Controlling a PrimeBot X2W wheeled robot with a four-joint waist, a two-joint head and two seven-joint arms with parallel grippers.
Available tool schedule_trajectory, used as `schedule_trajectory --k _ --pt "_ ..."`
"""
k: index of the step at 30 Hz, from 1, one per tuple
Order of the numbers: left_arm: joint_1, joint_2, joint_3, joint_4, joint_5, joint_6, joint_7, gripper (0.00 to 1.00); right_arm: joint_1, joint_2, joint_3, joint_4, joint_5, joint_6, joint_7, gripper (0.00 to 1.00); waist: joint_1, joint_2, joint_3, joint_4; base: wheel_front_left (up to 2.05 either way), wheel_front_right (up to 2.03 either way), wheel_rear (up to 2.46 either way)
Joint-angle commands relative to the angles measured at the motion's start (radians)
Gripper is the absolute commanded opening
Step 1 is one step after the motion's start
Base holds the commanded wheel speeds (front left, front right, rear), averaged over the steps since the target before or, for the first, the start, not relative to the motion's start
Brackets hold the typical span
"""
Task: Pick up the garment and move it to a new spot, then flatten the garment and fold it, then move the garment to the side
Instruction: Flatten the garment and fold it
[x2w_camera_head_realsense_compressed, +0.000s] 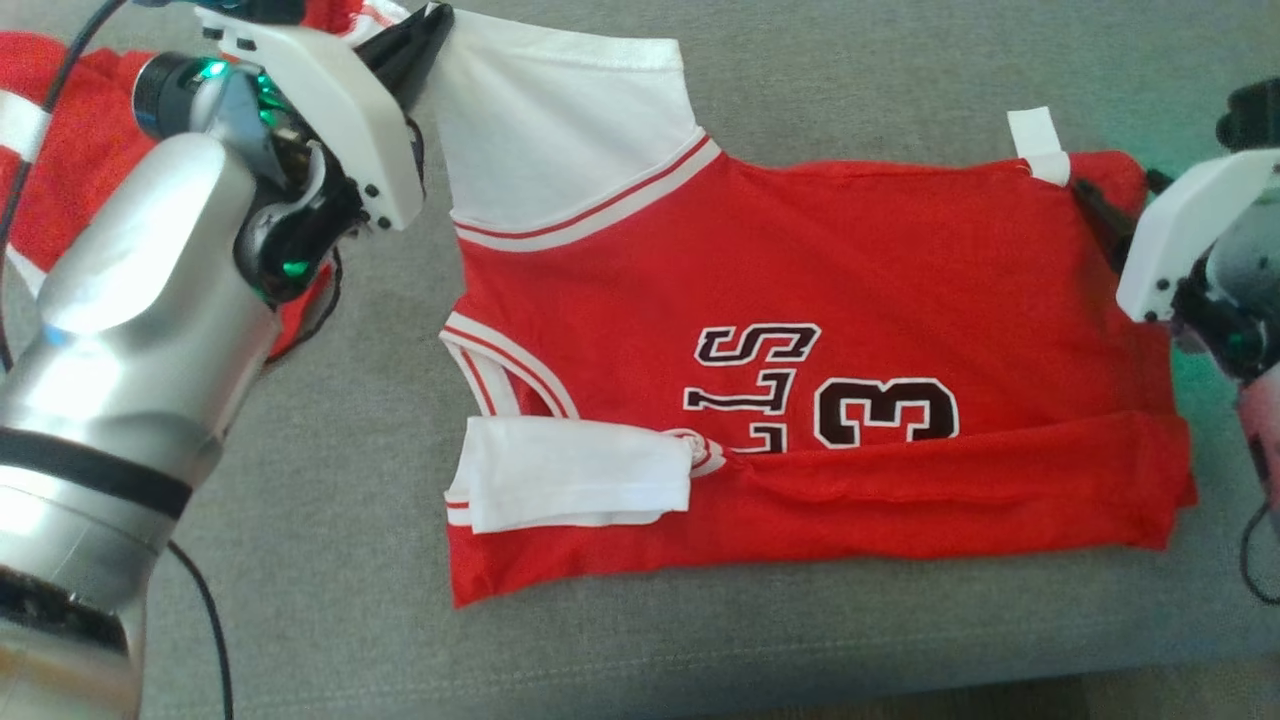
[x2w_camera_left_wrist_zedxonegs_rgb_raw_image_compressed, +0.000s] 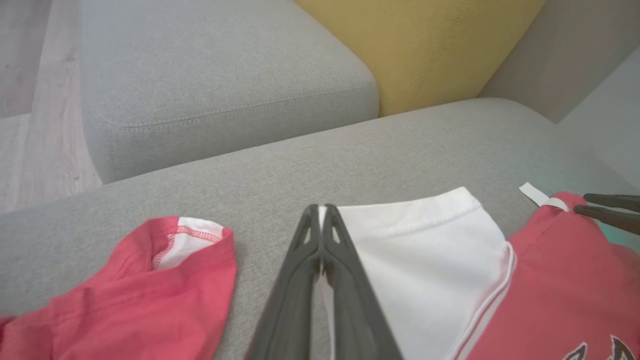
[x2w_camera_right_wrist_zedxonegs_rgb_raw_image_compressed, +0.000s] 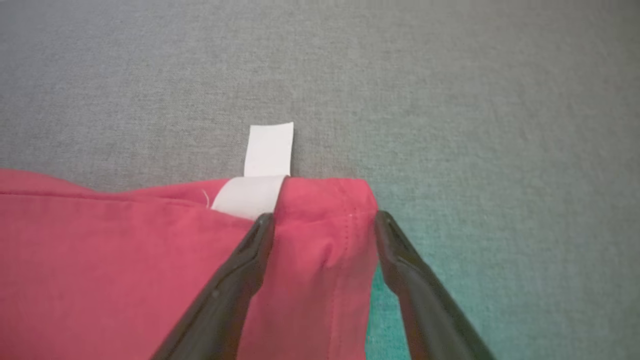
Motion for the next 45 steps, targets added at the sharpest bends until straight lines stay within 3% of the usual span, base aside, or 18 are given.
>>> schedule_trajectory --k 1,8,18,19,20,28,37,45 --pt "-0.032 0.043 0.03 -0.031 -0.009 0.007 -0.002 0.0 -0.034 -0.021 0.019 -0.024 -0.004 -0.001 0.004 1.0 0.0 0.0 0.004 0.007 0.0 0.0 0.0" --pt "-0.028 0.033 0.016 -0.062 -0.005 0.019 0.011 0.0 -0.096 -0.07 0.128 0.014 -0.027 -0.001 0.007 1.0 0.0 0.0 0.029 0.013 0.0 0.0 0.0" --pt "-0.057 0.029 0.005 -0.057 0.001 0.021 0.024 0.0 -0.141 -0.088 0.244 0.085 0.06 -0.001 0.039 1.0 0.0 0.0 0.067 0.01 0.0 0.0 0.0" --pt "-0.059 0.03 0.005 -0.054 0.001 0.021 0.024 0.0 -0.143 -0.088 0.25 0.093 0.074 -0.001 0.049 0.45 0.0 0.0 0.07 0.01 0.0 0.0 0.0" --pt "-0.062 0.032 0.004 -0.051 0.002 0.021 0.024 0.0 -0.146 -0.088 0.254 0.099 0.09 -0.001 0.055 0.0 0.0 0.0 0.072 0.009 0.0 0.0 0.0" --pt "-0.09 0.033 0.011 -0.016 0.02 0.044 -0.015 0.0 -0.198 -0.074 0.223 0.134 0.165 -0.001 -0.037 0.0 0.0 0.0 0.087 -0.002 0.0 0.0 0.0" --pt "-0.174 -0.006 0.026 0.094 0.068 0.087 -0.147 0.0 -0.272 -0.049 0.227 0.213 0.128 -0.001 -0.221 0.0 0.0 0.0 0.101 -0.018 0.0 0.0 0.0" --pt "-0.192 -0.039 0.017 0.185 0.082 0.07 -0.222 0.0 -0.287 -0.012 0.224 0.249 0.152 -0.001 -0.335 0.0 0.0 0.0 0.088 -0.025 0.0 0.0 0.0"
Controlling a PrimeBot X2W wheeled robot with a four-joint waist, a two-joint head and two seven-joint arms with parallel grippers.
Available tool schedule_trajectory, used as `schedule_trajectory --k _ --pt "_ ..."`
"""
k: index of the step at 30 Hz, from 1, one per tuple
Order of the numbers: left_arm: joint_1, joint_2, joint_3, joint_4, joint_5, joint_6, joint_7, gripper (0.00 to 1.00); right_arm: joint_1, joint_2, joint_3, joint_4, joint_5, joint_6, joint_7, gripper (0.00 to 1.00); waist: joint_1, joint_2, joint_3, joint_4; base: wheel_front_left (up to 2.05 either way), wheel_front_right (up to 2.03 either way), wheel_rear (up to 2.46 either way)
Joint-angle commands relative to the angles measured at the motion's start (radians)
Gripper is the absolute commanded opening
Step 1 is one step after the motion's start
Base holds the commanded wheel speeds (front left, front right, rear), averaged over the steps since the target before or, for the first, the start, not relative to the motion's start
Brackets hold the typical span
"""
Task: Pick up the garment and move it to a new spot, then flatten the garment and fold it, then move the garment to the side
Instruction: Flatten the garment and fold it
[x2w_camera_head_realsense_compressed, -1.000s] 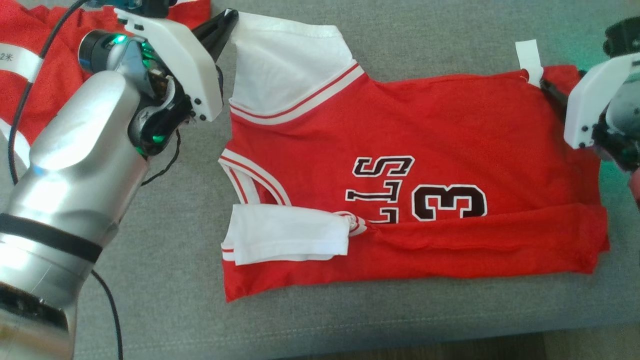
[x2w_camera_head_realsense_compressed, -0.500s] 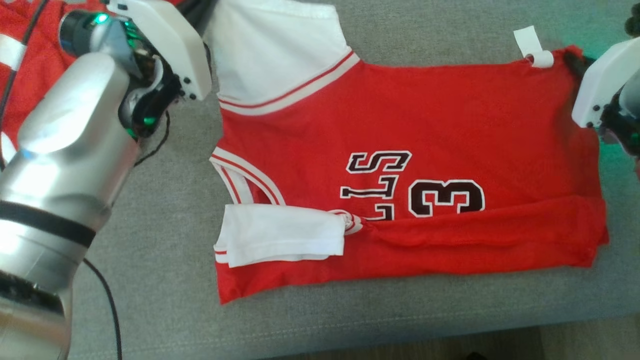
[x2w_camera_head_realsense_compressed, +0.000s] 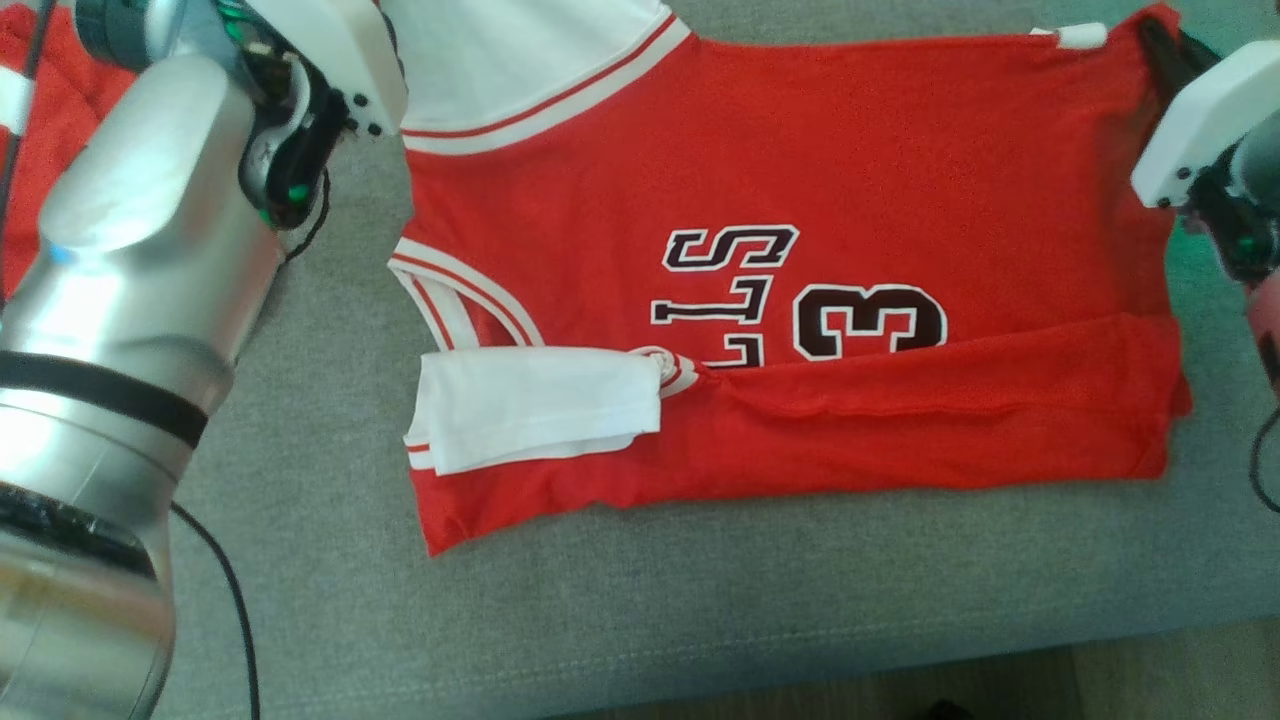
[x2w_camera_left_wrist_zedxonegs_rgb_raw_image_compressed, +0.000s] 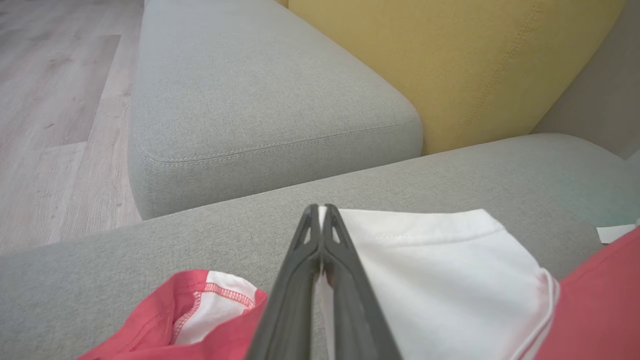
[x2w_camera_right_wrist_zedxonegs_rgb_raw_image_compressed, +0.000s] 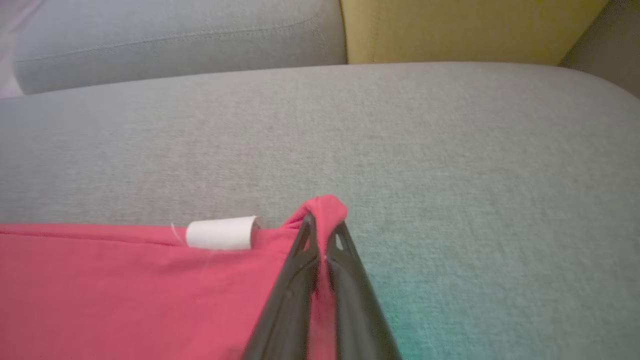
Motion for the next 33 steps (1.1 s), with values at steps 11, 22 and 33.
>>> schedule_trajectory --k 11,22,33 --pt "0.083 0.092 -0.023 -0.041 -0.013 -0.059 -0.012 0.0 0.12 -0.022 0.033 -0.093 0.135 -0.001 -0.048 0.0 0.0 0.0 -0.116 -0.003 0.0 0.0 0.0" --pt "0.278 0.223 -0.057 -0.311 -0.054 -0.039 0.088 0.0 0.272 -0.119 0.058 -0.221 0.235 -0.001 0.084 0.0 0.0 0.0 -0.224 0.011 0.0 0.0 0.0" --pt "0.478 0.387 -0.108 -0.693 -0.1 0.056 0.276 0.0 0.401 -0.203 0.037 -0.345 0.287 -0.001 0.324 0.0 0.0 0.0 -0.265 0.011 0.0 0.0 0.0"
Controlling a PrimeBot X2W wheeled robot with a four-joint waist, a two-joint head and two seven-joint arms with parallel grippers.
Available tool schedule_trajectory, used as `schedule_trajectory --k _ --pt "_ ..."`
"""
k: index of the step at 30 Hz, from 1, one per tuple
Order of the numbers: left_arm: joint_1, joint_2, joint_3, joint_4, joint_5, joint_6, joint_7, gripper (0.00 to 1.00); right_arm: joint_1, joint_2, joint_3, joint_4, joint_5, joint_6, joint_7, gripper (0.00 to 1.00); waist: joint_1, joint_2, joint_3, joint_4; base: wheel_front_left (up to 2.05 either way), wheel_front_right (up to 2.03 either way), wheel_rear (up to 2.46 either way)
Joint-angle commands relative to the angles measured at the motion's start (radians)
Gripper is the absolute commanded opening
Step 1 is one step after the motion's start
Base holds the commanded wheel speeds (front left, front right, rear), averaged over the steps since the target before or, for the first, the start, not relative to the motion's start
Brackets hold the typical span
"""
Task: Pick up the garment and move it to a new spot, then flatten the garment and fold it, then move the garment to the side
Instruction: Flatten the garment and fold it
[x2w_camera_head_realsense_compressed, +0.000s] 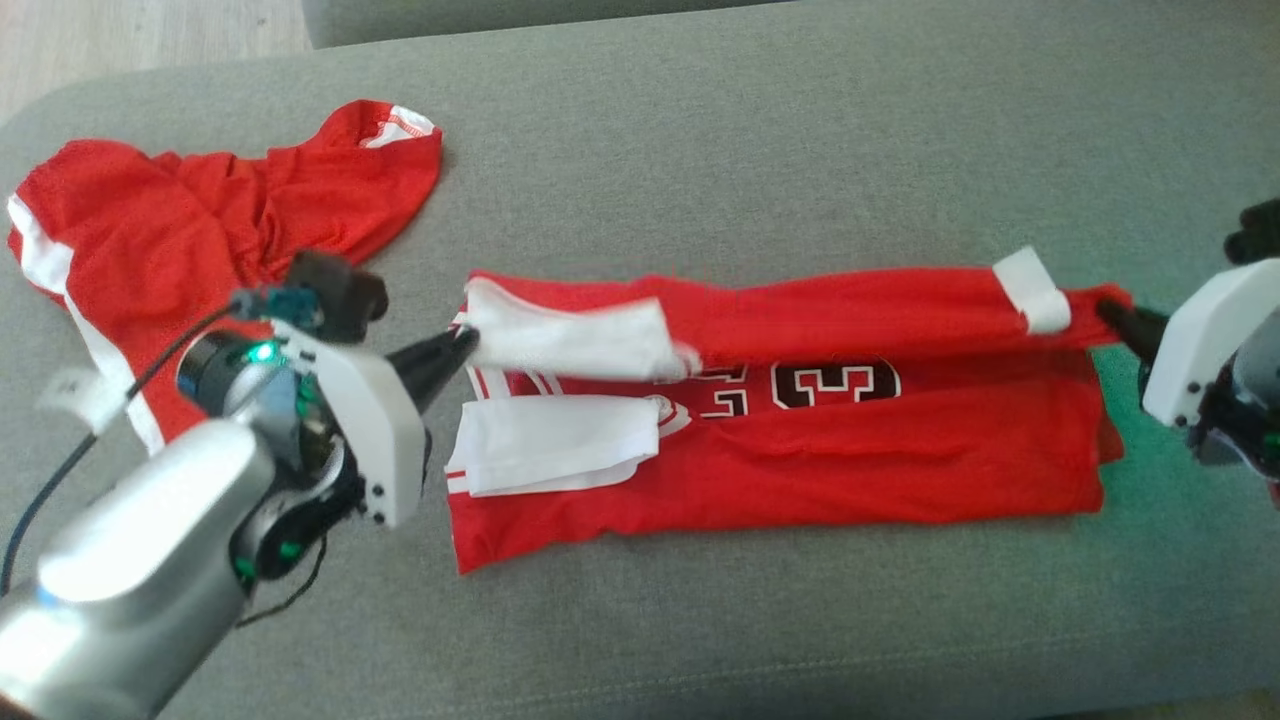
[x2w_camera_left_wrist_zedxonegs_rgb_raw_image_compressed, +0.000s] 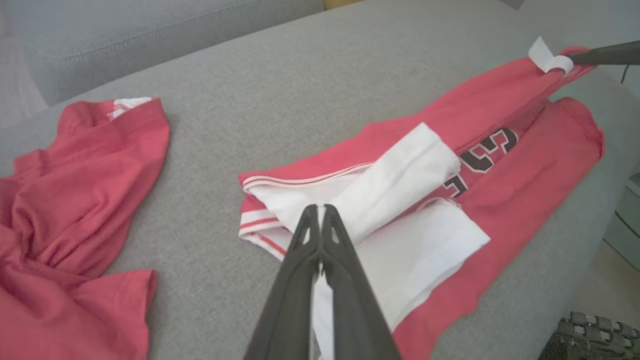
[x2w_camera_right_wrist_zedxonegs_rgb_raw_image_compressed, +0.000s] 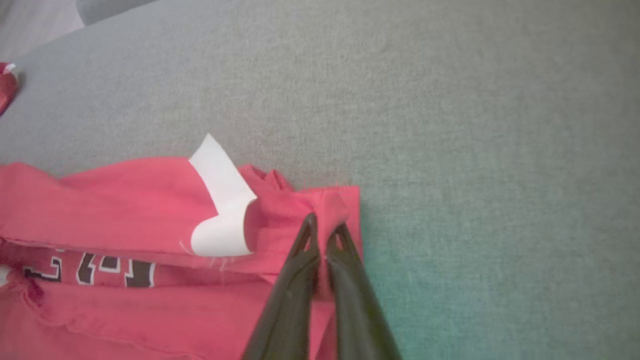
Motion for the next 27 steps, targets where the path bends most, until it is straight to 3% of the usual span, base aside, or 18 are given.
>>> schedule_trajectory --k 1,6,16,17,18,19,21,22,27 --pt "-0.035 0.057 0.047 -0.044 -0.003 0.015 0.004 0.0 0.015 -0.04 -0.009 -0.039 0.009 -0.001 0.022 0.0 0.0001 -0.0001 -0.001 -0.001 0.0 0.0 0.0" --pt "0.004 0.09 0.032 -0.126 -0.021 0.043 0.056 0.0 0.062 -0.052 -0.046 -0.086 0.015 -0.001 0.124 0.0 0.0001 -0.0001 -0.008 -0.004 0.0 0.0 0.0" --pt "0.052 0.115 -0.017 -0.17 -0.036 0.049 0.13 0.0 0.145 -0.028 -0.134 -0.139 -0.03 -0.001 0.262 0.0 0.0001 -0.0001 -0.01 -0.012 0.0 0.0 0.0" --pt "0.057 0.115 -0.022 -0.168 -0.037 0.048 0.134 0.0 0.152 -0.025 -0.148 -0.145 -0.039 -0.001 0.27 0.84 0.0001 -0.0001 -0.011 -0.013 0.0 0.0 0.0" --pt "0.061 0.115 -0.026 -0.166 -0.038 0.048 0.136 0.0 0.159 -0.019 -0.168 -0.148 -0.047 -0.001 0.273 1.0 0.0001 -0.0001 -0.012 -0.015 0.0 0.0 0.0" --pt "0.065 0.116 -0.031 -0.164 -0.039 0.045 0.141 0.08 0.166 -0.012 -0.186 -0.151 -0.055 -0.001 0.276 1.0 0.0001 -0.0001 -0.014 -0.015 0.0 0.0 0.0" --pt "0.072 0.117 -0.038 -0.164 -0.045 0.043 0.152 0.62 0.18 0.0 -0.219 -0.163 -0.073 -0.001 0.285 1.0 0.0001 -0.0001 -0.018 -0.017 0.0 0.0 0.0" --pt "0.074 0.118 -0.039 -0.165 -0.048 0.044 0.154 0.99 0.186 0.007 -0.238 -0.172 -0.082 -0.001 0.284 1.0 0.0001 -0.0001 -0.021 -0.017 0.0 0.0 0.0" --pt "0.073 0.123 -0.019 -0.162 -0.042 0.062 0.121 1.0 0.213 0.049 -0.333 -0.237 -0.123 -0.001 0.242 1.0 0.0001 -0.0001 -0.039 -0.018 0.0 0.0 0.0"
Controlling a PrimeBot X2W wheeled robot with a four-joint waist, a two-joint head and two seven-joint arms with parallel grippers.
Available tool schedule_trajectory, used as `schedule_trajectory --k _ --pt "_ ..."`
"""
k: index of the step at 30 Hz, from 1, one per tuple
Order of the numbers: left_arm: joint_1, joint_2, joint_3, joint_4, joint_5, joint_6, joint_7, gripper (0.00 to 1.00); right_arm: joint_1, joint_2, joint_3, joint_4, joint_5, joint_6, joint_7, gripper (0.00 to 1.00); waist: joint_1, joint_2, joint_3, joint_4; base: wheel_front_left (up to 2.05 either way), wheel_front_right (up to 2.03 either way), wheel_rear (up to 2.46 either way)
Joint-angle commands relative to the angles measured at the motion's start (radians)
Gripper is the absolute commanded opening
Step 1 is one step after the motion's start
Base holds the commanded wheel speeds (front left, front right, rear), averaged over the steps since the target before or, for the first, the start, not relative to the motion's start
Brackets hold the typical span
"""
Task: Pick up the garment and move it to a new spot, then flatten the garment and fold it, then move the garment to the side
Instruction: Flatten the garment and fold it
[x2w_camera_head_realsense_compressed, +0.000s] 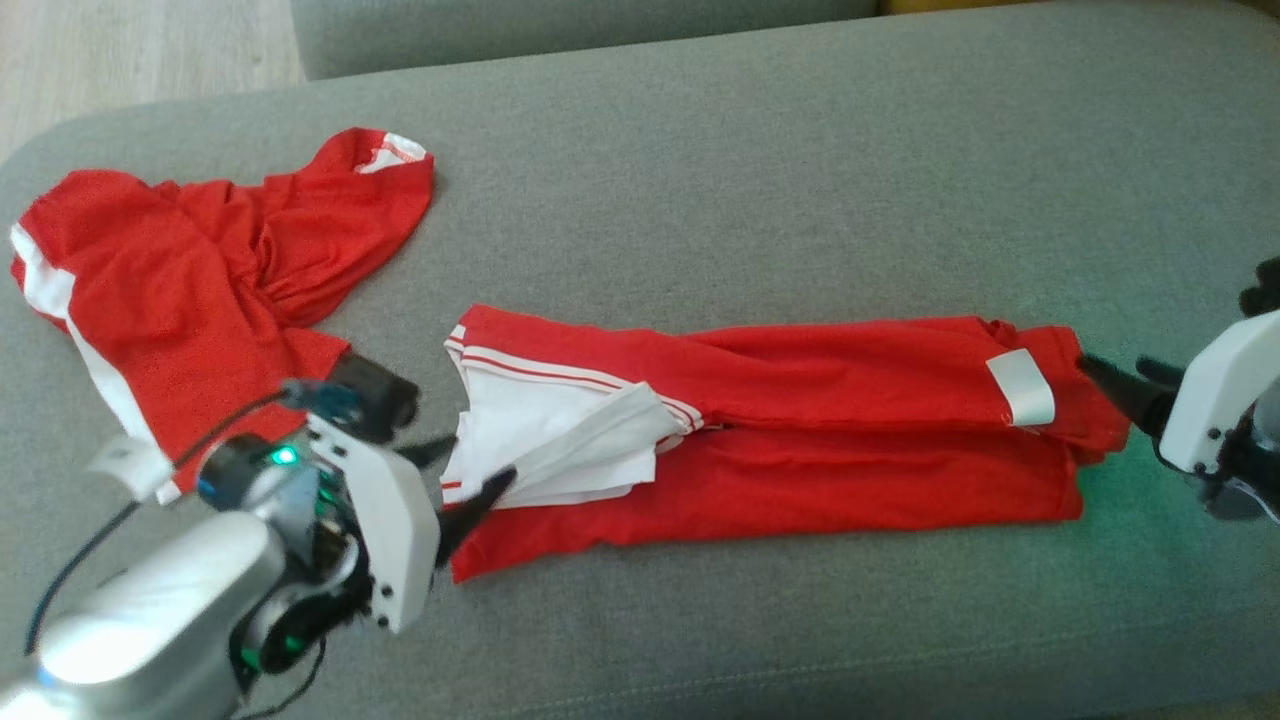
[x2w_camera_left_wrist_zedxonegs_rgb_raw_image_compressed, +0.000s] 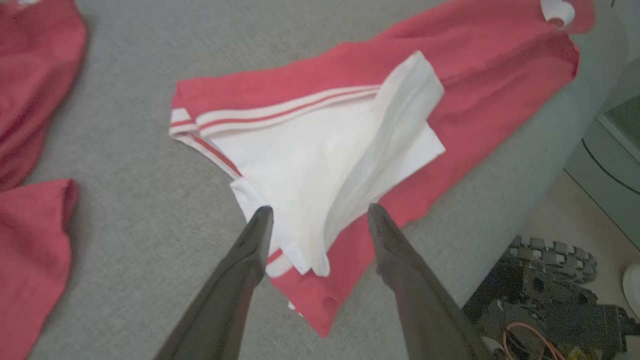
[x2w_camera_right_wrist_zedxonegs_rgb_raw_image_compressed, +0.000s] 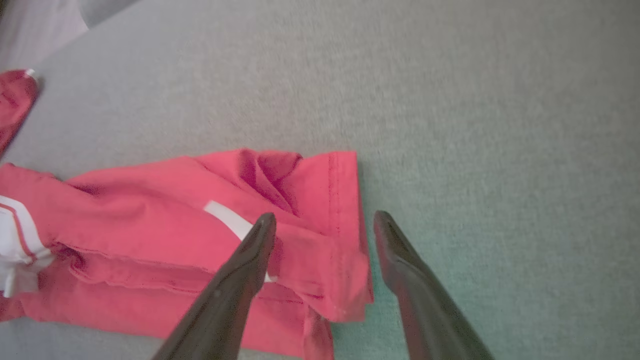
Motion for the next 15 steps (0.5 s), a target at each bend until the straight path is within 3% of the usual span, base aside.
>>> schedule_trajectory --k 1,6,9,12,15 --pt "-0.038 0.045 0.075 -0.018 0.0 0.017 -0.029 1.0 0.004 -0.005 -0.025 -0.057 -0.018 -0.001 -0.029 1.0 0.0001 0.0 -0.008 0.0 0.0 0.0 0.0" --pt "-0.045 0.02 0.165 -0.013 -0.001 0.081 -0.169 1.0 0.027 0.054 -0.087 -0.157 -0.084 -0.001 -0.174 1.0 0.0001 0.0 -0.025 0.004 0.0 0.0 0.0" --pt "-0.033 -0.026 0.25 0.002 -0.009 0.137 -0.326 1.0 0.044 0.097 -0.108 -0.214 -0.127 -0.001 -0.304 1.0 0.0001 0.0 -0.034 0.007 0.0 0.0 0.0" --pt "0.0 -0.082 0.333 0.011 -0.035 0.163 -0.493 1.0 0.067 0.139 -0.118 -0.255 -0.175 -0.001 -0.453 1.0 0.0001 0.0 -0.04 0.009 0.0 0.0 0.0" --pt "0.044 -0.138 0.418 0.015 -0.031 0.186 -0.572 1.0 0.097 0.183 -0.124 -0.271 -0.225 -0.001 -0.595 1.0 0.0001 0.0 -0.048 0.011 0.0 0.0 0.0"
